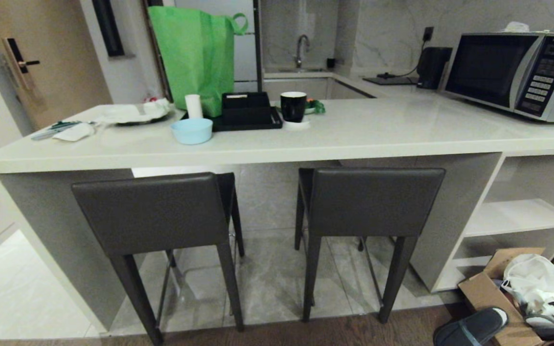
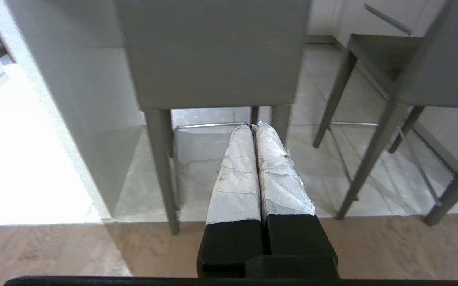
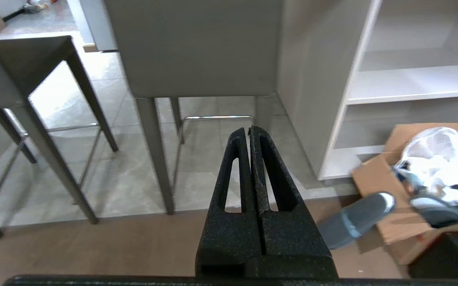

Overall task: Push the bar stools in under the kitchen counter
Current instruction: Pull the gray chair out from under the dining table

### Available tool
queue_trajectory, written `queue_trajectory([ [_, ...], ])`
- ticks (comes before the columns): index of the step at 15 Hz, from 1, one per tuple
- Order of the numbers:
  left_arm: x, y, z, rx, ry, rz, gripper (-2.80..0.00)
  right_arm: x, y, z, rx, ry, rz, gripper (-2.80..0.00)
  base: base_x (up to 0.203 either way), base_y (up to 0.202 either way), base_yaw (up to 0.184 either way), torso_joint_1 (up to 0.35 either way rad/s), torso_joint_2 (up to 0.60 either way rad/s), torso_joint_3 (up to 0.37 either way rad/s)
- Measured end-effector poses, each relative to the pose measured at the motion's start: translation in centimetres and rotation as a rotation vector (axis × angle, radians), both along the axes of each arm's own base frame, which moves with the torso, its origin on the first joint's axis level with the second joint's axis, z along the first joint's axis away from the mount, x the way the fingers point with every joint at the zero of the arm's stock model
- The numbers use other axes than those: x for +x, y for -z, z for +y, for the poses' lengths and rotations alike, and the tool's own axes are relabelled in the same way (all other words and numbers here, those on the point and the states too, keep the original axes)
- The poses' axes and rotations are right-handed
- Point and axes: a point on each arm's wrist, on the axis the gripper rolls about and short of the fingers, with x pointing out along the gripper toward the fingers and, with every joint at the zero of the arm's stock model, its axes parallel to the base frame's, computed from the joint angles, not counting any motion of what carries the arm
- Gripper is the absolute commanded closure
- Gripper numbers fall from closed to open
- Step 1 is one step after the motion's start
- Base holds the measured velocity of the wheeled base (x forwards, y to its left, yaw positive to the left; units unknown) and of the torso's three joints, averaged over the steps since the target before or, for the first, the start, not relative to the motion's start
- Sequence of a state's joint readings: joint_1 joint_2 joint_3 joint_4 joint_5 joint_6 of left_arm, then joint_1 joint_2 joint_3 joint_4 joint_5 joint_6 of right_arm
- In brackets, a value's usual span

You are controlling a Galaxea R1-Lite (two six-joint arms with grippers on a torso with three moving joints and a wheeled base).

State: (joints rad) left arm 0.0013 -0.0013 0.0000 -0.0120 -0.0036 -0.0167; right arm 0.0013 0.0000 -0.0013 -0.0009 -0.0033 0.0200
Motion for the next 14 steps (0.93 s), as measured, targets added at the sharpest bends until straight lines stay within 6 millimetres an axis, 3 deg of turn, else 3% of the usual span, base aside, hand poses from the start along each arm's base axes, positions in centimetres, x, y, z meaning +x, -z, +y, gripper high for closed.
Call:
queue_trajectory([
  [14,0.00,0.00,0.00,0.000,-0.001,0.000,0.00,0.00,-0.02,0.00,0.000,0.000,-0.001,0.00,0.000,0.196,-0.001,0.001,0.00,0.004],
])
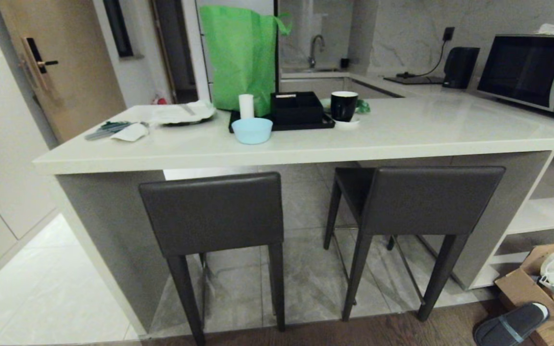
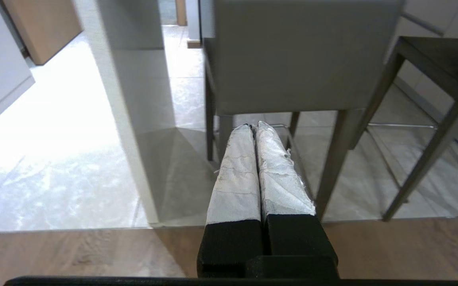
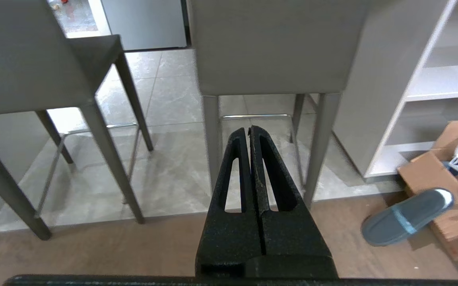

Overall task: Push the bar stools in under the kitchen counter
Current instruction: Pull the gray chair out from under the dining table

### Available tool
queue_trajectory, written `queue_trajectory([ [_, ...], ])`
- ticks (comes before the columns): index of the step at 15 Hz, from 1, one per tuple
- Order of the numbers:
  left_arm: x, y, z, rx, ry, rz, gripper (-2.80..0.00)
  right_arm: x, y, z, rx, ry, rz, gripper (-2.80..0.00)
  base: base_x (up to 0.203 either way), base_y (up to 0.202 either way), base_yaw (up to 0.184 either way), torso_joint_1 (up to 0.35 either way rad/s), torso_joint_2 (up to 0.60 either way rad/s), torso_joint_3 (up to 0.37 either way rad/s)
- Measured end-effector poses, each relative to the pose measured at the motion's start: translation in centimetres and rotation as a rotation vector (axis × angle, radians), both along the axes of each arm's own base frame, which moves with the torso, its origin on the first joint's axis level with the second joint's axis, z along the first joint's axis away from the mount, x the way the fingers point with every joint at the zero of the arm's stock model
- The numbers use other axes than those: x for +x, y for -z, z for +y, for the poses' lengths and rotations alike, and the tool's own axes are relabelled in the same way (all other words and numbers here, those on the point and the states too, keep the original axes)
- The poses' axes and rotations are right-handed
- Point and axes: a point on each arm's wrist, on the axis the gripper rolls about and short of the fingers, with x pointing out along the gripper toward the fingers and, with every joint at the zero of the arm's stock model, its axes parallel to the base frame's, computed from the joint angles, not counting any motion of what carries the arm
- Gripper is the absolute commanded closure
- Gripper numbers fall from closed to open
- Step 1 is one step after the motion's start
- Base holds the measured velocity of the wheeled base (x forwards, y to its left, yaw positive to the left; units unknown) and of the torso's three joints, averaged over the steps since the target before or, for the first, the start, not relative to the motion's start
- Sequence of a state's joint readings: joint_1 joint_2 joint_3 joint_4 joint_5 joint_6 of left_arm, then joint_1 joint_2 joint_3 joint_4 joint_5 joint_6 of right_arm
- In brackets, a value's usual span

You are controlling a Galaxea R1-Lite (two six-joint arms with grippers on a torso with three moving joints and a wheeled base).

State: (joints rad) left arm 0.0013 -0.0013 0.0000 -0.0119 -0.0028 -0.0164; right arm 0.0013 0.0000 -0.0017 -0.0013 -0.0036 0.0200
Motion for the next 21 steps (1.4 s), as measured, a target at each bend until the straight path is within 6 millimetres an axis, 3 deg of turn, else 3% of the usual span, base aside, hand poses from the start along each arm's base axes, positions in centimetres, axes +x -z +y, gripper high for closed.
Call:
queue_trajectory([
  [9,0.00,0.00,0.00,0.000,0.001,0.000,0.00,0.00,0.00,0.00,0.000,-0.001,0.000,0.00,0.000,0.185,-0.002,0.002,0.00,0.003],
  [21,0.00,0.00,0.00,0.000,0.000,0.000,0.00,0.00,0.01,0.00,0.000,-0.001,0.000,0.00,0.000,0.000,0.000,0.000,0.00,0.000],
])
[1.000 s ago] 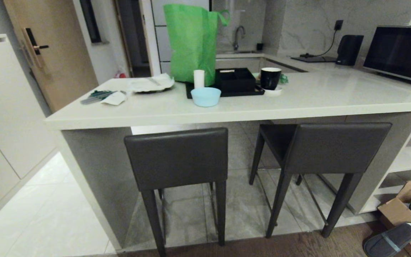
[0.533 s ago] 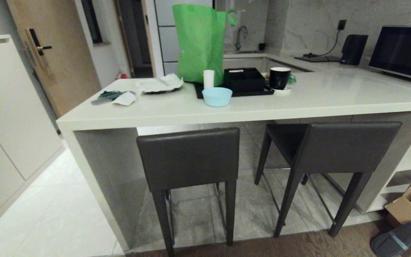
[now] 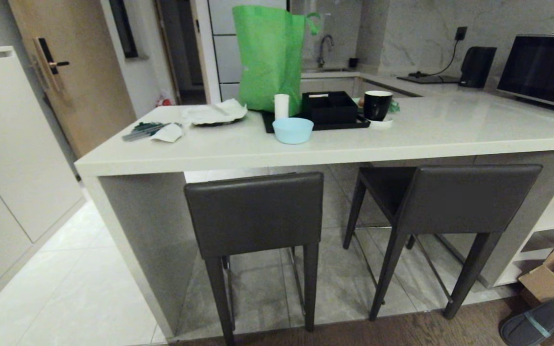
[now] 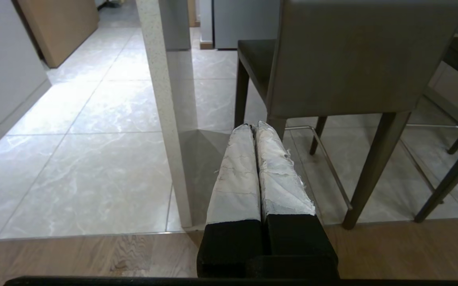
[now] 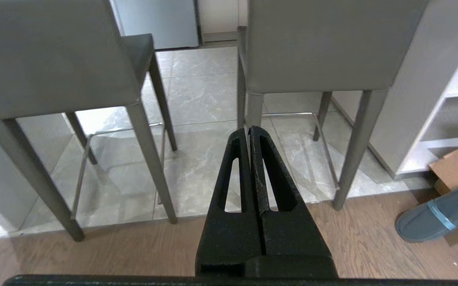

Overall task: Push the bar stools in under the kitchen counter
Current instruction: Pull the gray chair out from under the dining table

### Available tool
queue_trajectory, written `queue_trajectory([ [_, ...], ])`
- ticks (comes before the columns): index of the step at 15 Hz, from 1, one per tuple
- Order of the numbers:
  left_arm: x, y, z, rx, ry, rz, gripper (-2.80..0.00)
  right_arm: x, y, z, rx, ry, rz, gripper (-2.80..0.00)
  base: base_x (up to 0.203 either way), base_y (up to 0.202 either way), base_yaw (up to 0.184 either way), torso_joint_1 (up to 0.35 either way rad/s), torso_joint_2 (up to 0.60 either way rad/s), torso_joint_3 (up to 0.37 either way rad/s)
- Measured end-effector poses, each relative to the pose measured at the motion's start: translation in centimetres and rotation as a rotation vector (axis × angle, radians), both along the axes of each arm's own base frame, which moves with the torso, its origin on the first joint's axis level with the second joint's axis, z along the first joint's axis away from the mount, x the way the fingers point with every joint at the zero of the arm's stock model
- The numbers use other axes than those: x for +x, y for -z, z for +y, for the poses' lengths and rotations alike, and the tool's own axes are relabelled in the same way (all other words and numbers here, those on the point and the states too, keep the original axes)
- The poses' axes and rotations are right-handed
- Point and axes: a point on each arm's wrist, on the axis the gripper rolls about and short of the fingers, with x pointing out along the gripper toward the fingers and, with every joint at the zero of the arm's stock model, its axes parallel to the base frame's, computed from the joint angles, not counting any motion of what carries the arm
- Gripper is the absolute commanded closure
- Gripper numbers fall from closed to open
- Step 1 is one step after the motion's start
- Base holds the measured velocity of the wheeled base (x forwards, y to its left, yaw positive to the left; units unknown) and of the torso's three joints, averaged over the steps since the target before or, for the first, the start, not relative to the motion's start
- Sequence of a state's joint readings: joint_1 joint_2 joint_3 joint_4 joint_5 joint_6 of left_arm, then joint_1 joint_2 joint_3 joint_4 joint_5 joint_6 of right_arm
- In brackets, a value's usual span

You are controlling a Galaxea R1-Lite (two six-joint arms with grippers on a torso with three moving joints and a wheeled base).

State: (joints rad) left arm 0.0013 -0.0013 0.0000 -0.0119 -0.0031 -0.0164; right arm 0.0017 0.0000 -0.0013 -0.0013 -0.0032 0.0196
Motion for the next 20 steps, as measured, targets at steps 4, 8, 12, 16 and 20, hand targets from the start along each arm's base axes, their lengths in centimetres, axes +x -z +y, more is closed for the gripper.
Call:
queue_trajectory([
  [4,0.00,0.00,0.00,0.000,0.000,0.000,0.00,0.00,0.00,0.00,0.000,0.000,0.000,0.00,0.000,0.000,0.000,0.000,0.00,0.000],
  [8,0.00,0.00,0.00,0.000,0.000,0.000,0.00,0.00,-0.01,0.00,0.000,0.000,0.000,0.00,0.000,0.000,0.000,0.000,0.00,0.000],
  [12,0.00,0.00,0.00,0.000,0.000,0.000,0.00,0.00,-0.01,0.00,0.000,0.001,0.000,0.00,0.000,0.000,0.000,0.000,0.00,0.000],
  [16,0.00,-0.01,0.00,0.000,0.000,-0.001,0.00,0.00,-0.02,0.00,0.000,0.000,-0.001,0.00,0.000,0.000,0.000,-0.120,0.31,0.187],
  [20,0.00,0.01,0.00,0.000,0.000,0.001,0.00,0.00,-0.01,0.00,0.000,0.000,0.000,0.00,0.000,0.000,0.000,-0.169,0.45,0.282],
])
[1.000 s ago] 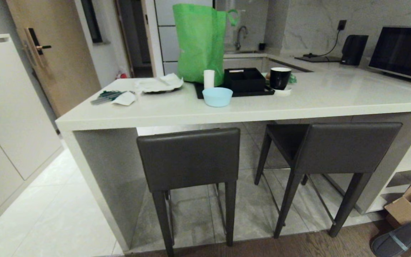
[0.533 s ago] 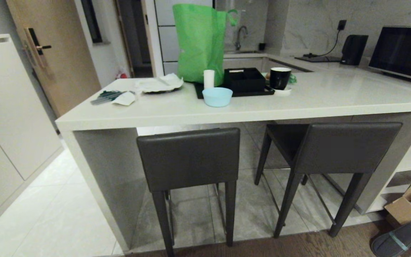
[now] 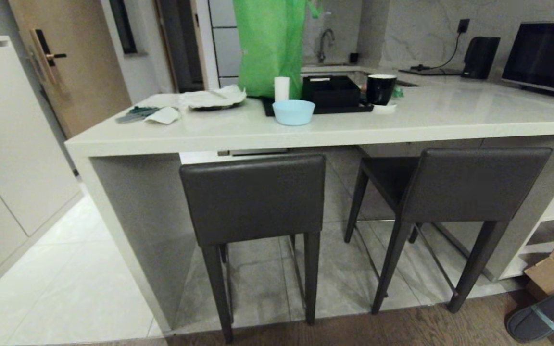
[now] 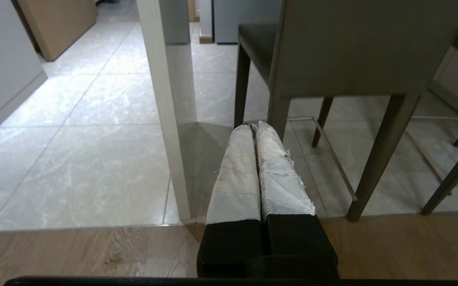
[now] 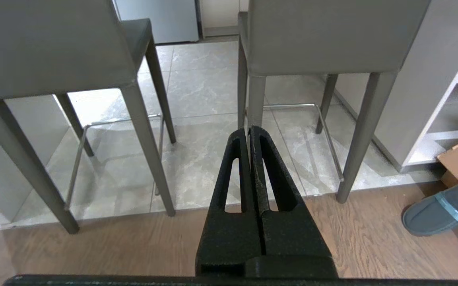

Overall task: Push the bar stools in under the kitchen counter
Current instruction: Pull the gray chair out from under the dining table

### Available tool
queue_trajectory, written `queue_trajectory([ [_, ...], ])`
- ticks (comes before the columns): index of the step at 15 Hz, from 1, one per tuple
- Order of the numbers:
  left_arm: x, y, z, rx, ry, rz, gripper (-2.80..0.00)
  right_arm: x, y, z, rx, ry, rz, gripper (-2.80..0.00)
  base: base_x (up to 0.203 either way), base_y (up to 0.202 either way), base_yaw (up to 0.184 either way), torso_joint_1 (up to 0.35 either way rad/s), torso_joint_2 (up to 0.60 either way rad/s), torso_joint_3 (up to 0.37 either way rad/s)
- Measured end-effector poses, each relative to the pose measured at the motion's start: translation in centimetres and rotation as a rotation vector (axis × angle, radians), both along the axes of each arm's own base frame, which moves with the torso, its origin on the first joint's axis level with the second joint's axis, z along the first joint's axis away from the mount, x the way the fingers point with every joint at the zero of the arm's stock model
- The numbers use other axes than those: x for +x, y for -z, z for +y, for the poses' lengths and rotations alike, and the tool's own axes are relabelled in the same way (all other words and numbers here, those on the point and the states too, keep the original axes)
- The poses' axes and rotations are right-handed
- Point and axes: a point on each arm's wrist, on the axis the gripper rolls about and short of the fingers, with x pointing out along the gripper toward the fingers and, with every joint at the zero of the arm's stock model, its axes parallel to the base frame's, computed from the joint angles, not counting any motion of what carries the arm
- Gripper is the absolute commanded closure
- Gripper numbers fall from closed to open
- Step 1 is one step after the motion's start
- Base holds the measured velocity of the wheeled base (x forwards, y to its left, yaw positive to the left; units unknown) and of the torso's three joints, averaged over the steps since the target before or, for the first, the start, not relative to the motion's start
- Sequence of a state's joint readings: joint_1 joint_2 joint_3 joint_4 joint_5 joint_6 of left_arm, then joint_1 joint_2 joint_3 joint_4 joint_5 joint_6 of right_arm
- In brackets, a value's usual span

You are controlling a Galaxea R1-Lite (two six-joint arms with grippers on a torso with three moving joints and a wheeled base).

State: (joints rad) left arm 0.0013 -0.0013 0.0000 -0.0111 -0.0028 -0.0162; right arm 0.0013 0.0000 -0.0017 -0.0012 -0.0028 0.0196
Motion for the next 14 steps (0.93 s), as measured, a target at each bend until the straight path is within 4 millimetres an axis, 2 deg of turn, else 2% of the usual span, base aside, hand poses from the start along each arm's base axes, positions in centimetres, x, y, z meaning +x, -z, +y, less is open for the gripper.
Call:
queue_trajectory([
  [3,0.00,0.00,0.00,0.000,0.000,0.000,0.00,0.00,0.01,0.00,0.000,0.001,0.000,0.00,0.000,0.000,0.000,-0.108,0.32,0.203],
  [8,0.00,-0.01,0.00,0.000,0.000,-0.001,0.00,0.00,0.01,0.00,0.000,0.001,0.000,0.00,0.013,0.000,0.001,-0.012,0.04,0.030],
  [14,0.00,0.00,0.00,0.000,0.000,0.000,0.00,0.00,-0.01,0.00,0.000,0.000,0.000,0.00,0.188,0.000,0.002,-0.002,0.00,0.004],
])
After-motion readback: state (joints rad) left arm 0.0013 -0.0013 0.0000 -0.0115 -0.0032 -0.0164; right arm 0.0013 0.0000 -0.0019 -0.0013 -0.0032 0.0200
